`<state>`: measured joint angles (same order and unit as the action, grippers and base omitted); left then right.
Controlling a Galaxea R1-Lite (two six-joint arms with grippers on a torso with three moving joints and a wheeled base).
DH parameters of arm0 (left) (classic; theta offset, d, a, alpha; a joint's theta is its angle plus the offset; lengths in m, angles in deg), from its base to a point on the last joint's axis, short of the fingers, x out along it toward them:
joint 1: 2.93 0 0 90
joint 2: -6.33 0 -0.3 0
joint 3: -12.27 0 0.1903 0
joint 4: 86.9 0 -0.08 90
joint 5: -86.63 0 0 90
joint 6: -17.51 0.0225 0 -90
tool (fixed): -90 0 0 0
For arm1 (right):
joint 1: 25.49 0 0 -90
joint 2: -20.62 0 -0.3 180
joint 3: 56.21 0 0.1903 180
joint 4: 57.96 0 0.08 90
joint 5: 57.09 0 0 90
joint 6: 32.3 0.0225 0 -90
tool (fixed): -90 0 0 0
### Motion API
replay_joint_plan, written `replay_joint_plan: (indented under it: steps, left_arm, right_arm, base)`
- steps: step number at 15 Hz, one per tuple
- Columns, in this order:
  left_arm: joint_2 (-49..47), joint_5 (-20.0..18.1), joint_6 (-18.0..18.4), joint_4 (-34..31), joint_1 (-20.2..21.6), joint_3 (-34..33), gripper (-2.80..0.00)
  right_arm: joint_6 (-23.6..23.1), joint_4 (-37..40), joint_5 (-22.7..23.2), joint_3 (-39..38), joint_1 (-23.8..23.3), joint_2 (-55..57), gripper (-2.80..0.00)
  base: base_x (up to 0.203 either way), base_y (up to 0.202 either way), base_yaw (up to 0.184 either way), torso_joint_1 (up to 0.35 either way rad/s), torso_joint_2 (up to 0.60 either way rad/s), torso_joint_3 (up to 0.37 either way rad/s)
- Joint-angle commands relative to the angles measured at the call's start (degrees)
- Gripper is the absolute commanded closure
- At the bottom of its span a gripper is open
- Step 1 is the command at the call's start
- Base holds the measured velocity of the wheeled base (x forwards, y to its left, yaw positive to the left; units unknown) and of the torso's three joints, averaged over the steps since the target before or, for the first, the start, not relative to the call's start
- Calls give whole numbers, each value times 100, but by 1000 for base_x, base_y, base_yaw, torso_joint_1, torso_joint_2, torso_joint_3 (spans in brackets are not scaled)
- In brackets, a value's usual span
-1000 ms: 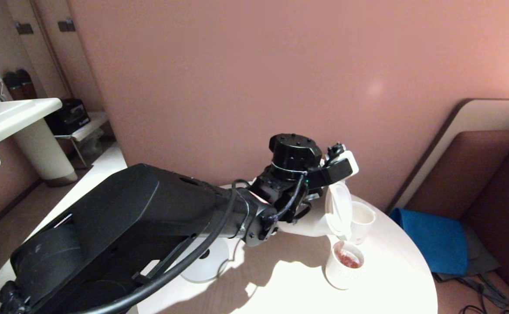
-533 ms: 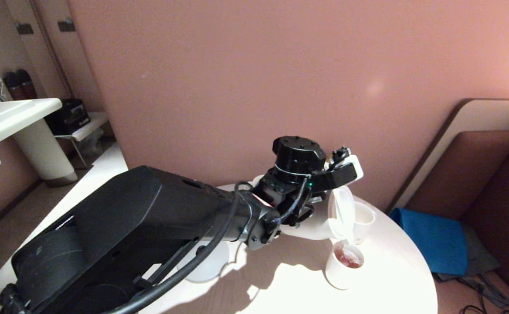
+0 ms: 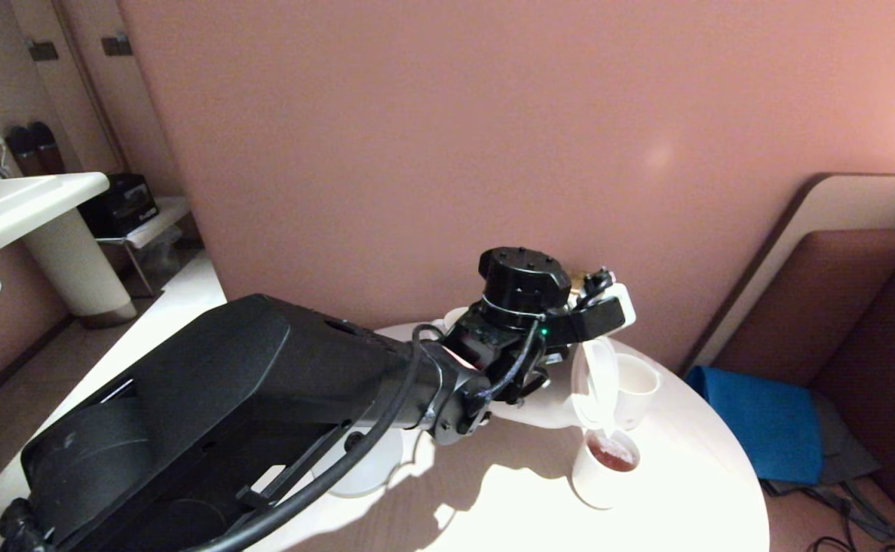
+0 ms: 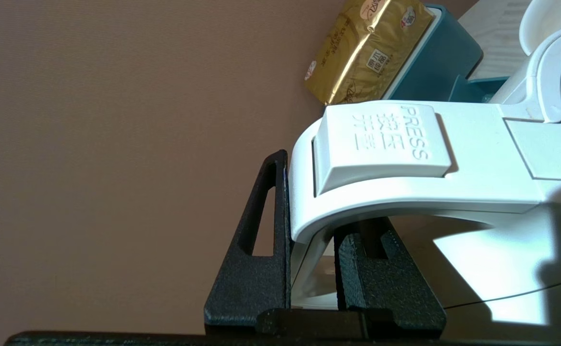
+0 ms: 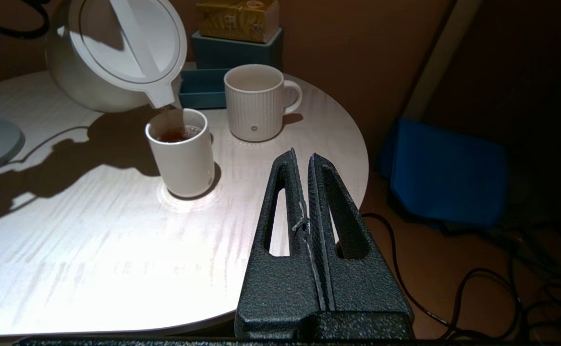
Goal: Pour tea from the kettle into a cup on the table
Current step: Pour water into the cup
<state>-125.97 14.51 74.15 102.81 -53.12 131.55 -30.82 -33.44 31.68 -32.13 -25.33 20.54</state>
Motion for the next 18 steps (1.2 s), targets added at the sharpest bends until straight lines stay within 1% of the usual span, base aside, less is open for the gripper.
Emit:
replay_joint_plan:
  steps: [1, 10, 11, 13, 16, 18]
  left_arm:
    - [3, 13, 32, 15, 0, -3, 0]
    - [29, -4, -6, 41, -44, -3, 0]
    - [21, -12, -91, 54, -44, -3, 0]
    - [47, -5, -419, 34, -44, -11, 0]
    - [184, -4, -680, 48, -21, -418, 0]
    - [244, 2, -1083, 71, 0, -729, 0]
  right_arm:
    - [1, 0, 0, 0, 2, 7, 0]
    - [1, 0, 0, 0, 2, 7, 0]
    - [1, 0, 0, 0, 2, 7, 0]
    - [1, 0, 0, 0, 2, 7, 0]
    - [1, 0, 0, 0, 2, 7, 0]
    - [1, 0, 0, 0, 2, 7, 0]
  base:
    - [0, 0, 0, 0, 0, 0]
    - [0, 0, 0, 0, 0, 0]
    - [0, 0, 0, 0, 0, 0]
    - [0, 0, 0, 0, 0, 0]
    - [0, 0, 0, 0, 0, 0]
    - [0, 0, 0, 0, 0, 0]
